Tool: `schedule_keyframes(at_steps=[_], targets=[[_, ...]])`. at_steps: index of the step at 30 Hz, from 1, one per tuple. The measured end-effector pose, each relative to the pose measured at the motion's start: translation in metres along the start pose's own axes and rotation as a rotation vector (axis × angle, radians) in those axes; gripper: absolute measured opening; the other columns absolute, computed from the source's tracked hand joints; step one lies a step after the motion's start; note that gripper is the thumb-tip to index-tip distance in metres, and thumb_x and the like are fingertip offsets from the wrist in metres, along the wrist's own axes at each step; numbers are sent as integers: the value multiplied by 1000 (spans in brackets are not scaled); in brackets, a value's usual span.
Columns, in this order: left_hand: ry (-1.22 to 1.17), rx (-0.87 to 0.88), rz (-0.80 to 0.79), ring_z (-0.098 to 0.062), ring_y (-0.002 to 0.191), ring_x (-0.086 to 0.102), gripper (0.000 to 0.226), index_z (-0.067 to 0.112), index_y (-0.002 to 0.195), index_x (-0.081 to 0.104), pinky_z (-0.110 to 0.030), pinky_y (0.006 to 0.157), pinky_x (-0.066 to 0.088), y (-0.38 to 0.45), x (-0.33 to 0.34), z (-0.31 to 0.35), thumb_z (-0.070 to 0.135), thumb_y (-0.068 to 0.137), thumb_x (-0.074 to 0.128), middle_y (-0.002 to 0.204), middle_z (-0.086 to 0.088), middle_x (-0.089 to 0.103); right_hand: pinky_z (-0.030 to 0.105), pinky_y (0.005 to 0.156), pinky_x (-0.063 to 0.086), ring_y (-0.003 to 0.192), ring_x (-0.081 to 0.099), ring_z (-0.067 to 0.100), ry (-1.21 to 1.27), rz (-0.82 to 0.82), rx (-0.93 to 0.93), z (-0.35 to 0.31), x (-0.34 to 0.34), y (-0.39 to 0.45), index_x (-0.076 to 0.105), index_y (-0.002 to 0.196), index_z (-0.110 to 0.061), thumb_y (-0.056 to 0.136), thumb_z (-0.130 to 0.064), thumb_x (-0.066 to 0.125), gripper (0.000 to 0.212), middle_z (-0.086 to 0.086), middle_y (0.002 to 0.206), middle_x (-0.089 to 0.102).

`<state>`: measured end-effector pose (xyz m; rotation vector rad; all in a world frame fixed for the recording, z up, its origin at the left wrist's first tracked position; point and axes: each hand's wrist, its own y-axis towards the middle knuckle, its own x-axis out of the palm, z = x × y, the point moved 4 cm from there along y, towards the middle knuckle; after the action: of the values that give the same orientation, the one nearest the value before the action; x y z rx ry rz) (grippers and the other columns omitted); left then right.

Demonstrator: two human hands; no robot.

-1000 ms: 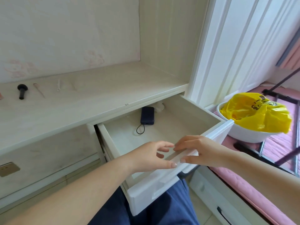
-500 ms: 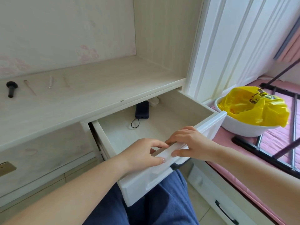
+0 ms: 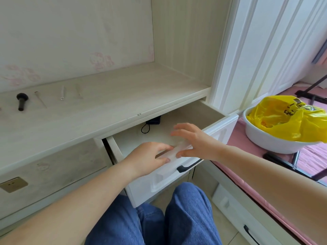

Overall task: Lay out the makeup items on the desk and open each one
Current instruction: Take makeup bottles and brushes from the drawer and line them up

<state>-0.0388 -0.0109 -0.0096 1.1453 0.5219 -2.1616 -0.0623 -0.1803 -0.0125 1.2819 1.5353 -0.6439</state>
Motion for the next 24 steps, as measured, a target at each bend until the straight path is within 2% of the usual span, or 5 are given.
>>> schedule_keyframes(at_steps=[6, 11, 15, 21, 24], targets=[[521, 53, 318, -19, 147, 0, 79, 26, 148, 20, -38, 118, -2, 5, -27, -17, 49, 84, 59, 159, 0, 13, 38, 116, 2, 146, -4, 19, -282, -2, -38, -3, -2, 53, 18, 148, -31, 73, -57, 67, 93, 3, 159, 4], [657, -224, 307, -26, 146, -12, 119, 11, 149, -8, -43, 117, -5, 21, -50, -48, 81, 69, 45, 159, -11, -9, 44, 116, -3, 145, -12, 22, -403, -65, 4, 3, 2, 85, 1, 149, -29, 70, -66, 63, 107, 6, 159, -8], [646, -289, 264, -25, 147, -7, 130, 7, 148, -5, -41, 118, -2, 32, -62, -64, 89, 59, 40, 159, -13, -5, 44, 115, -3, 145, -11, 22, -425, -67, -12, 7, 2, 104, -1, 149, -28, 69, -68, 62, 109, 7, 158, -10], [649, -221, 332, -25, 147, 8, 105, 11, 141, 23, -38, 118, 9, 37, -69, -69, 80, 67, 49, 158, -14, 11, 41, 118, 1, 146, 0, 20, -447, -7, -37, 11, 7, 116, 6, 149, -27, 76, -71, 51, 97, 5, 159, 4], [677, -225, 366, -26, 146, 14, 98, 10, 144, 20, -38, 118, 13, 41, -70, -72, 73, 74, 50, 158, -15, 13, 40, 119, 3, 146, 7, 20, -452, 67, -37, 10, 9, 121, 12, 149, -26, 79, -65, 52, 90, 5, 158, 11]])
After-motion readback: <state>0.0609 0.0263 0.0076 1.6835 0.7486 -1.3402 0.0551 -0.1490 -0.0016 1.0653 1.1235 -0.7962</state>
